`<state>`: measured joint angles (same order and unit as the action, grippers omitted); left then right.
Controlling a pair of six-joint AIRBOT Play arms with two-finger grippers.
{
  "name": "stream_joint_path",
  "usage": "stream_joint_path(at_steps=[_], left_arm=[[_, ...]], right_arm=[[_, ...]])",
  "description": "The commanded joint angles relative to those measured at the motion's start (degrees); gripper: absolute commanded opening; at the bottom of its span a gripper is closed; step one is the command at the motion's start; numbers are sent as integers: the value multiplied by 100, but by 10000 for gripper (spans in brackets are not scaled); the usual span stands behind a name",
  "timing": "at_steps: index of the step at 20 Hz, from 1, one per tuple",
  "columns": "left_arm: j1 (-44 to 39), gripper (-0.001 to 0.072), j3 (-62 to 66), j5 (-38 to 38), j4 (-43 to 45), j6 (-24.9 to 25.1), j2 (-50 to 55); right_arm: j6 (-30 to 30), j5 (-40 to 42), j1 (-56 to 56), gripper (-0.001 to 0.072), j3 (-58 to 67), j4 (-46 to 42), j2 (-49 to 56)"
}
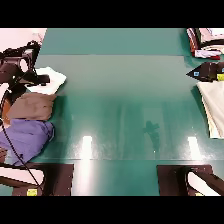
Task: Fold the shirts.
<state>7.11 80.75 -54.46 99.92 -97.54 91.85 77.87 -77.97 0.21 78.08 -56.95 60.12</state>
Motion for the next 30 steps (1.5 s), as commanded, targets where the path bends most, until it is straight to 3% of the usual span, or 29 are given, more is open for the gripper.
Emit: stream_joint_path(at_steps=[1,5,11,16,22,24,27,28,29,30], left_arm=[[55,32,-26,-26,-129,-4,31],[37,24,166,-107,-382,63,-575],[-42,22,1943,-533,-1473,833,-2610],[-1379,21,2968,-1032,-1141,892,-3536],[-3462,22,2699,-2264,-1165,278,-2721],[-4105,23,2234,-2271,-1373,164,-2264],[-4881,27,1462,-1652,-2009,195,-1519],[-5056,201,1283,-1427,-2205,223,-1281],[-5195,551,1178,-1244,-2306,219,-1021],[-5254,672,1182,-1198,-2297,243,-796]], right_arm=[[76,-2,4,15,7,9,-2],[74,116,4,15,26,55,-7],[72,647,2,15,1255,192,-2],[52,868,2,15,2391,179,186],[55,70,2,15,3324,195,743],[55,-203,4,15,3394,195,837],[55,-485,2,15,3394,192,935],[55,-549,4,15,3394,192,944],[55,-588,2,15,3394,190,944],[55,-612,2,15,3394,190,942]])
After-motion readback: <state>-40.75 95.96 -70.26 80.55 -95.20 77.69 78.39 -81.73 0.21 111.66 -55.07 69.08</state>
